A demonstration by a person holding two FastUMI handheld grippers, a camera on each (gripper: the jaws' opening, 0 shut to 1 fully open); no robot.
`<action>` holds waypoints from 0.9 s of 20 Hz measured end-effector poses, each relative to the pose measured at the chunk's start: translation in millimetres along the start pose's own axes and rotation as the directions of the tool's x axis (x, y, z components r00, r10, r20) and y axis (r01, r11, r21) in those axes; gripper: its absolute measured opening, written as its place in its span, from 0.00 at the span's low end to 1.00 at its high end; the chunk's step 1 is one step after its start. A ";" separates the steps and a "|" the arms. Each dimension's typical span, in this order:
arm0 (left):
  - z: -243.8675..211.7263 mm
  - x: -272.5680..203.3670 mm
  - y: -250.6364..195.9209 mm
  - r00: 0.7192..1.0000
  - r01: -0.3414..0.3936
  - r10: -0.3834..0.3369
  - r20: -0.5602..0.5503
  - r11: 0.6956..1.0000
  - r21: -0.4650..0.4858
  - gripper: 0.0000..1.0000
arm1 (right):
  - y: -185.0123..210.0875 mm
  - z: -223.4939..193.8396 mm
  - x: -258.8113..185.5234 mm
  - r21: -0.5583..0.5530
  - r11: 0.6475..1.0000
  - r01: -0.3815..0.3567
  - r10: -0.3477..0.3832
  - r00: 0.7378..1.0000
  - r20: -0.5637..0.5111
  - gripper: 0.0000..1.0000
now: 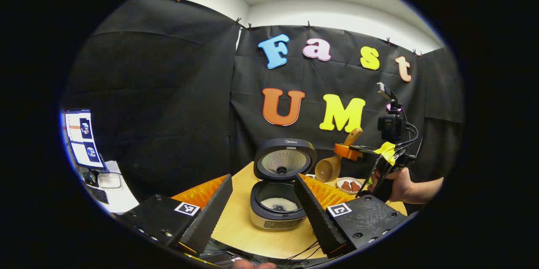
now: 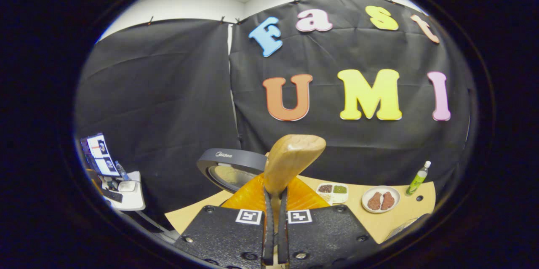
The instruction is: Close the left gripper, press the button to open the rice cooker; take a wooden spoon from the chopstick holder with the right hand, scoop a spoonful of rice and pour it into the rice cooker, then put the wooden spoon back into the chopstick holder.
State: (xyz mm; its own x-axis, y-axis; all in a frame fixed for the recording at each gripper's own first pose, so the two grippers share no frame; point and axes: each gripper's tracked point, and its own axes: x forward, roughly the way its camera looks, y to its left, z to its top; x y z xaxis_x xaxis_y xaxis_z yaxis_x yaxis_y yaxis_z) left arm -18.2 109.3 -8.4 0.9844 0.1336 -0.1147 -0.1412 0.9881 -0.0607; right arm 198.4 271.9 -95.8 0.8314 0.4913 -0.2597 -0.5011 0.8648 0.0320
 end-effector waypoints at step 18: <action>15.5 79.5 -70.1 0.997 0.049 -0.050 0.051 0.998 0.026 0.95 | -358.4 -43.9 -132.0 0.190 0.839 0.509 -0.503 0.860 -0.084 0.09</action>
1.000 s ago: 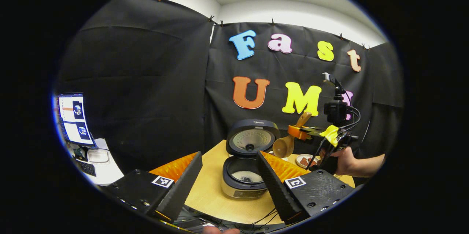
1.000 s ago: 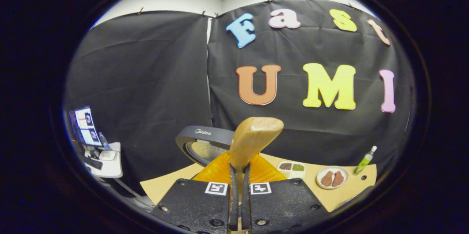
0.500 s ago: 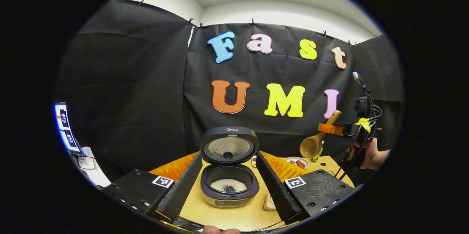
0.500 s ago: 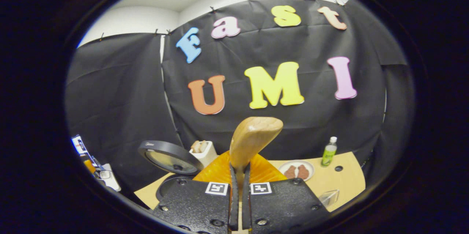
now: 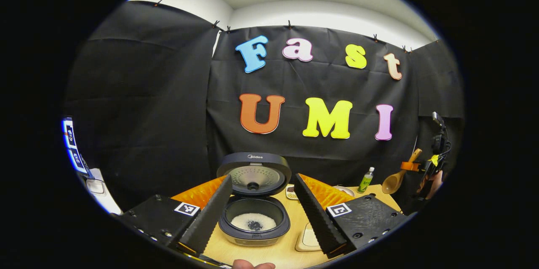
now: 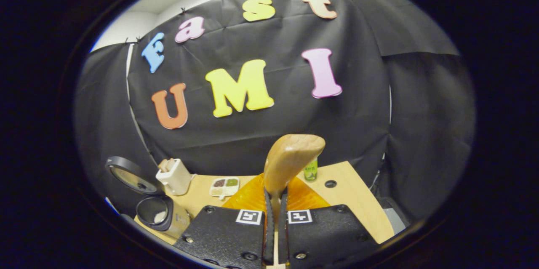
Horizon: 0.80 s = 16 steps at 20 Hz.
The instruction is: Close the left gripper, press the button to open the rice cooker; take a wooden spoon from the chopstick holder with the right hand, scoop a spoonful of rice and pour it into the rice cooker, then put the wooden spoon back into the chopstick holder.
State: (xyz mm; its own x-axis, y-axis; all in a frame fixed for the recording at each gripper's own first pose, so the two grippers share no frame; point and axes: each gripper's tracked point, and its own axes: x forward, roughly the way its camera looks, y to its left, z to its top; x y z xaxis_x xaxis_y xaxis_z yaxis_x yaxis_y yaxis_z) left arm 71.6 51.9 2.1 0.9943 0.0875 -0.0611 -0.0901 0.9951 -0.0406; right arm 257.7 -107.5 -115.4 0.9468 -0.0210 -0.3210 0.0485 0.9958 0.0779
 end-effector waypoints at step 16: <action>-9.6 25.4 -30.1 0.997 -0.048 0.048 -0.056 0.999 0.009 0.95 | -88.2 -158.2 83.4 0.125 0.989 0.081 -0.052 0.974 -0.220 0.11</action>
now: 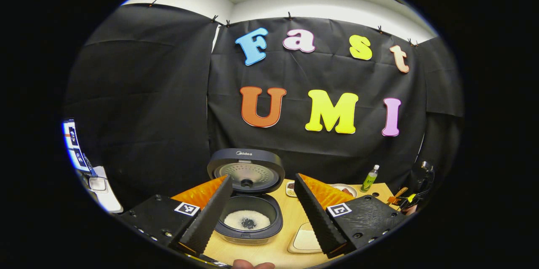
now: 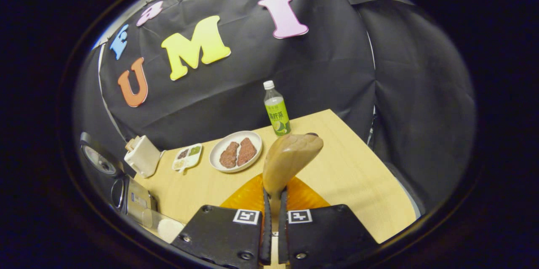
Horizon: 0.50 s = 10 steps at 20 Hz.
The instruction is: Close the left gripper, press the button to open the rice cooker; take a wooden spoon from the chopstick holder with the right hand, scoop a spoonful of rice and pour it into the rice cooker, then put the wooden spoon back into the chopstick holder.
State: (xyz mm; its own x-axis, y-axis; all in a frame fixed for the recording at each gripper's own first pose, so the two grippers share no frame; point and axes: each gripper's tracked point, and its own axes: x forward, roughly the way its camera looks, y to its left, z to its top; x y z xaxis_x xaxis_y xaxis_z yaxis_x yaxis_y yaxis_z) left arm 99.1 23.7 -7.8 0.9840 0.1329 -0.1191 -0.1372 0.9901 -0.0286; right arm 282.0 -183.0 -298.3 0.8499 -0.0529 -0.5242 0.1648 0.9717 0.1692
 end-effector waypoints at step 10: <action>0.3 7.7 -11.9 1.000 0.021 -0.021 -0.004 1.000 -0.001 0.95 | -5.6 -2.6 -3.3 0.070 0.997 -0.036 0.035 0.999 0.003 0.20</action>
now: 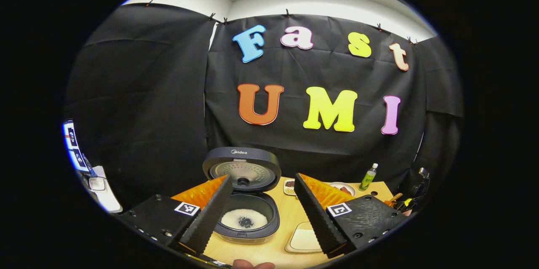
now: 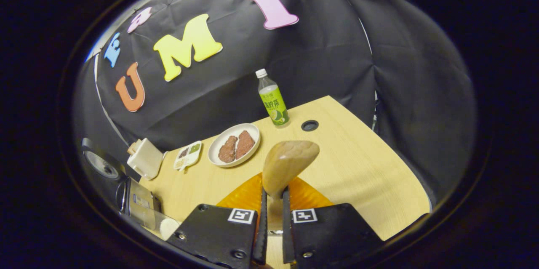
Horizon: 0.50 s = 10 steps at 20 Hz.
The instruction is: Close the left gripper, press the button to open the rice cooker; take a wooden spoon from the chopstick holder with the right hand, scoop a spoonful of rice and pour it into the rice cooker, then put the wooden spoon back into the chopstick holder.
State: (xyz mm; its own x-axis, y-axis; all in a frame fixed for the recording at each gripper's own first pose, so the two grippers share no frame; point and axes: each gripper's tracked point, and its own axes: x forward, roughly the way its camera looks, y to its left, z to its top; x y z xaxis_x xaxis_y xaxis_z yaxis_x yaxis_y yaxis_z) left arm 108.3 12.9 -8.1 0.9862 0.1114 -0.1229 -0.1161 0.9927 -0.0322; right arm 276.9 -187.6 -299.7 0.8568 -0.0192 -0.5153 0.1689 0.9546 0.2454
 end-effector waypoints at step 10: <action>23.5 18.2 9.0 0.995 0.073 -0.074 0.069 0.997 0.014 0.95 | 11.9 92.9 -85.3 -0.018 0.999 0.028 -0.024 0.979 0.203 0.72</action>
State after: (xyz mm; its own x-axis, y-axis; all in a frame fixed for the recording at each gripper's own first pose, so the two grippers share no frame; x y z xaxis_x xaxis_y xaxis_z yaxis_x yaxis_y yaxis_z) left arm 128.0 25.0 12.7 0.9979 0.0403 -0.0510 -0.0418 0.9988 -0.0269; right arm 251.1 -202.3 -176.6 0.9336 -0.1021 -0.3434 0.1843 0.9588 0.2160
